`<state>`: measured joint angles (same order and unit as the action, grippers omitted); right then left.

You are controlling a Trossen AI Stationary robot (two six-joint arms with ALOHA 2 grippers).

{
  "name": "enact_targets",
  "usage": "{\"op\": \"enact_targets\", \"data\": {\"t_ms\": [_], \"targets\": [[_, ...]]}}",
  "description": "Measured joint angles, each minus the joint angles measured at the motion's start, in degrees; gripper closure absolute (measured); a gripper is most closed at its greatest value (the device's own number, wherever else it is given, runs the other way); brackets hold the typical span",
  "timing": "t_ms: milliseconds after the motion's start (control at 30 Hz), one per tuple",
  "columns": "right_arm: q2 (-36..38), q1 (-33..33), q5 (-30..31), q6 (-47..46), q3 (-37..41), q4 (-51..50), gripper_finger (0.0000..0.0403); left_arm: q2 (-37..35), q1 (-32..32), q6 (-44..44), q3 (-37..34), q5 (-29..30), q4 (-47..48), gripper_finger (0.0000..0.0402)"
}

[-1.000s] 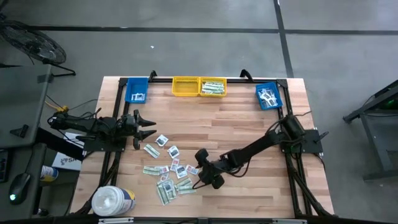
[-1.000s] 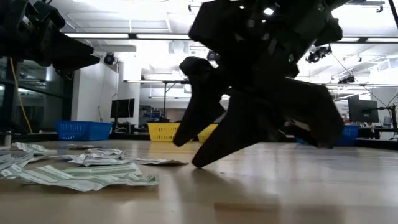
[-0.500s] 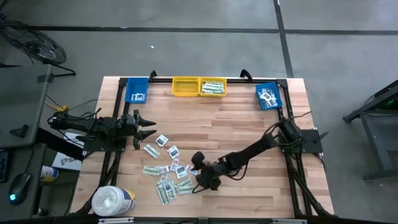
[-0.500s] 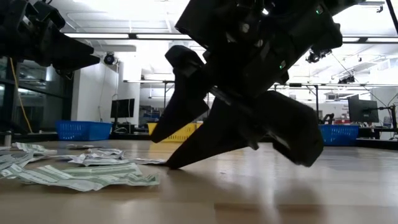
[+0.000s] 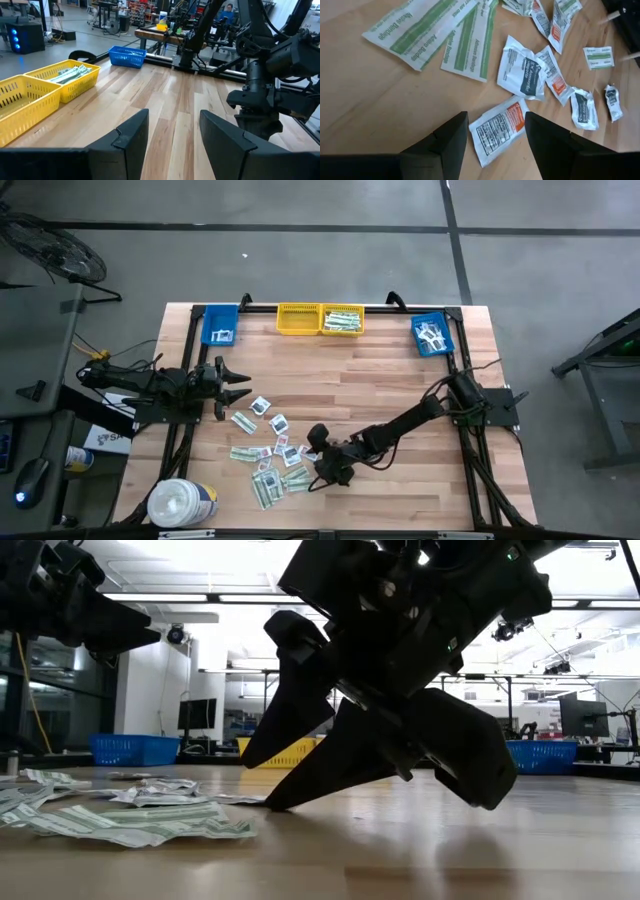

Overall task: Pick & Place First Aid Supplies
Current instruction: Put the orange ointment pack into the left yellow bin

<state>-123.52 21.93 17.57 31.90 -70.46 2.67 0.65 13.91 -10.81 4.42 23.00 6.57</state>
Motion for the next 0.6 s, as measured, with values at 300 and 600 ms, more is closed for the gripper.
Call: {"op": "enact_targets", "data": {"t_ms": [300, 600], "targets": [[0.09, -0.39, 1.58, 0.07, 0.11, -1.35, 0.0219, 0.02, -0.02, 0.00, 0.00, -0.02, -0.02, 0.0224], [0.09, -0.44, 1.45, 0.11, 0.15, -2.35, 0.0289, 0.01, 0.00, 0.00, 0.00, -0.02, -0.02, 0.0224]]}}
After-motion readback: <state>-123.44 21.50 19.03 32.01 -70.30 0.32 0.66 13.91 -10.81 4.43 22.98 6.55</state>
